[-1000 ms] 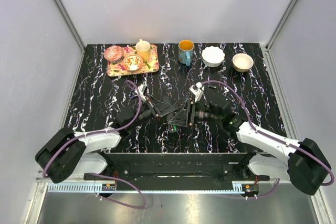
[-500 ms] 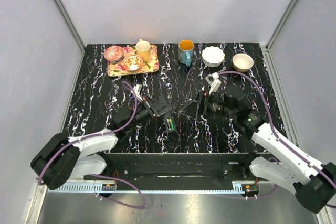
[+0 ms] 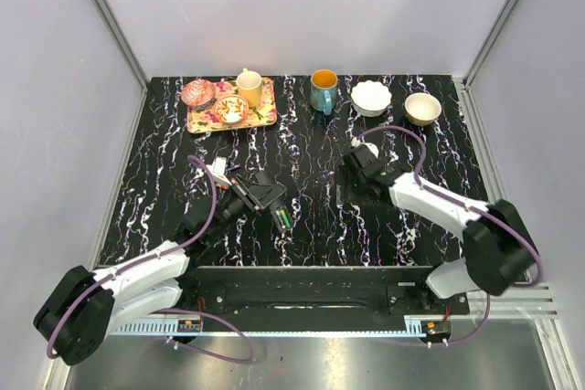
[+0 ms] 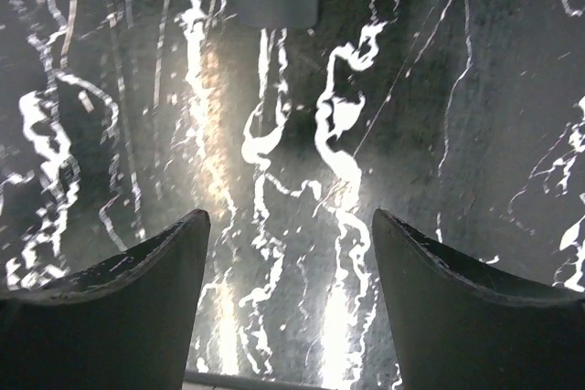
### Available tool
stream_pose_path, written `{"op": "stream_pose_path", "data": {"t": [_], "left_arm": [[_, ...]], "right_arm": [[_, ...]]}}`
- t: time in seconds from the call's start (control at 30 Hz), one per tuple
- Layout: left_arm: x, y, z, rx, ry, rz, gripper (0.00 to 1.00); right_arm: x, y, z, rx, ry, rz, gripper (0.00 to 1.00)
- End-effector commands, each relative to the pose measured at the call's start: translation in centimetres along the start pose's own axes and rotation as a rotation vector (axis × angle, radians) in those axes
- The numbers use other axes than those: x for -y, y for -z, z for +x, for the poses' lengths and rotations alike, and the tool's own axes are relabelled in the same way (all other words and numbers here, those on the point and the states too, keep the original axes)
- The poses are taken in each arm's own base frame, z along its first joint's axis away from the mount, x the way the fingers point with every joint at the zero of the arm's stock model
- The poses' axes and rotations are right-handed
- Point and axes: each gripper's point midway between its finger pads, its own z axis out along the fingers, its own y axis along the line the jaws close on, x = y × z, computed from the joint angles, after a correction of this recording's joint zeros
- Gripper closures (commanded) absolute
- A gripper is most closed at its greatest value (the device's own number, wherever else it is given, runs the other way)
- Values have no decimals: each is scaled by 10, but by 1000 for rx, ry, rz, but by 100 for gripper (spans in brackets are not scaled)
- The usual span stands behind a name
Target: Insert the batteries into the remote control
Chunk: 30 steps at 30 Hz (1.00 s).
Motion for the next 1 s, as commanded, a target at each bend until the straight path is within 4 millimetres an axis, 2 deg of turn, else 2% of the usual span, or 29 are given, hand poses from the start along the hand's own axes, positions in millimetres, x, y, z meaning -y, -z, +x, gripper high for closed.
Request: {"op": "stream_pose_path", "data": {"t": [0.0,0.23,0.4,0.5,0.7,0.97], "left_arm": [[-14,3,-6,39,11,-64,100],[-11,10,-4,42,74,-4,100],[-14,14,-5,48,92,-16,100],[-13,16,-5,43,68,-16,100],[-18,17,-5,37,54,-30,100],[-19,14,-4,26,58,-30,100]], "right_arm": [[9,-13,-41,83,47,140,22],[0,-47,-65,63,81,177,20],[4,-77,-71,-4,59,185,23],[5,-87,-73,-22,65,184,25],[6,-100,-69,-56,84,181,31],[7,-107,-62,-85,107,179,36]]}}
